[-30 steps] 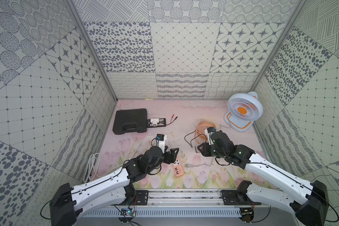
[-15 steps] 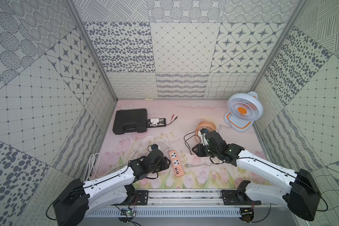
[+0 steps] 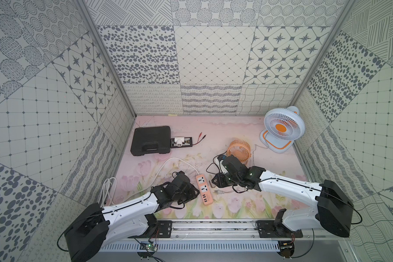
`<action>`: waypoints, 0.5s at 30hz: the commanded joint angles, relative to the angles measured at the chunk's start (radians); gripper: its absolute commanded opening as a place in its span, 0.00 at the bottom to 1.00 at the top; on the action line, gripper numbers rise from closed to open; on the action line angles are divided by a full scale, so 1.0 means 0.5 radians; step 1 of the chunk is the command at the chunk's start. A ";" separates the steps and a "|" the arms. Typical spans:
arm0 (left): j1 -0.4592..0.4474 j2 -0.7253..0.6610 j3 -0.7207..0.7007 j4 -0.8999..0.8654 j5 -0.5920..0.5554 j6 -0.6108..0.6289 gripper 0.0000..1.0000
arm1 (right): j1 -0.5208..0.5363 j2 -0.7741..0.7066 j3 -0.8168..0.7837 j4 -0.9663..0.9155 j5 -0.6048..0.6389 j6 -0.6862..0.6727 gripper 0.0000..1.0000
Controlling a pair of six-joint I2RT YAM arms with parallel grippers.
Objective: Plug the desk fan into the power strip
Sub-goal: Insert the plug into the socket.
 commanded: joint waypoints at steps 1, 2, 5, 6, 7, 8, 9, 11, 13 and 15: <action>0.019 -0.017 -0.005 0.172 0.082 -0.049 0.42 | -0.001 0.029 0.058 0.144 0.002 0.033 0.00; 0.015 -0.010 0.002 0.177 0.082 -0.049 0.42 | 0.000 0.040 0.062 0.148 0.004 0.033 0.00; 0.017 0.023 0.003 0.227 0.094 -0.053 0.42 | -0.001 0.046 0.064 0.150 0.022 0.025 0.00; 0.017 0.033 -0.001 0.247 0.096 -0.060 0.42 | -0.001 0.047 0.063 0.149 0.032 0.026 0.00; 0.017 0.047 -0.002 0.265 0.098 -0.063 0.42 | -0.001 0.040 0.059 0.151 0.043 0.024 0.00; 0.017 0.062 -0.001 0.284 0.104 -0.066 0.42 | -0.001 0.032 0.056 0.150 0.048 0.022 0.00; 0.017 0.078 0.002 0.304 0.108 -0.064 0.42 | 0.001 0.026 0.051 0.149 0.056 0.019 0.00; 0.018 0.107 0.012 0.324 0.118 -0.059 0.41 | -0.001 0.010 0.036 0.149 0.071 0.013 0.00; 0.017 0.133 0.029 0.329 0.122 -0.051 0.40 | -0.001 -0.009 0.018 0.149 0.092 0.005 0.00; 0.017 0.153 0.041 0.318 0.115 -0.041 0.39 | 0.002 -0.022 0.006 0.149 0.104 0.006 0.00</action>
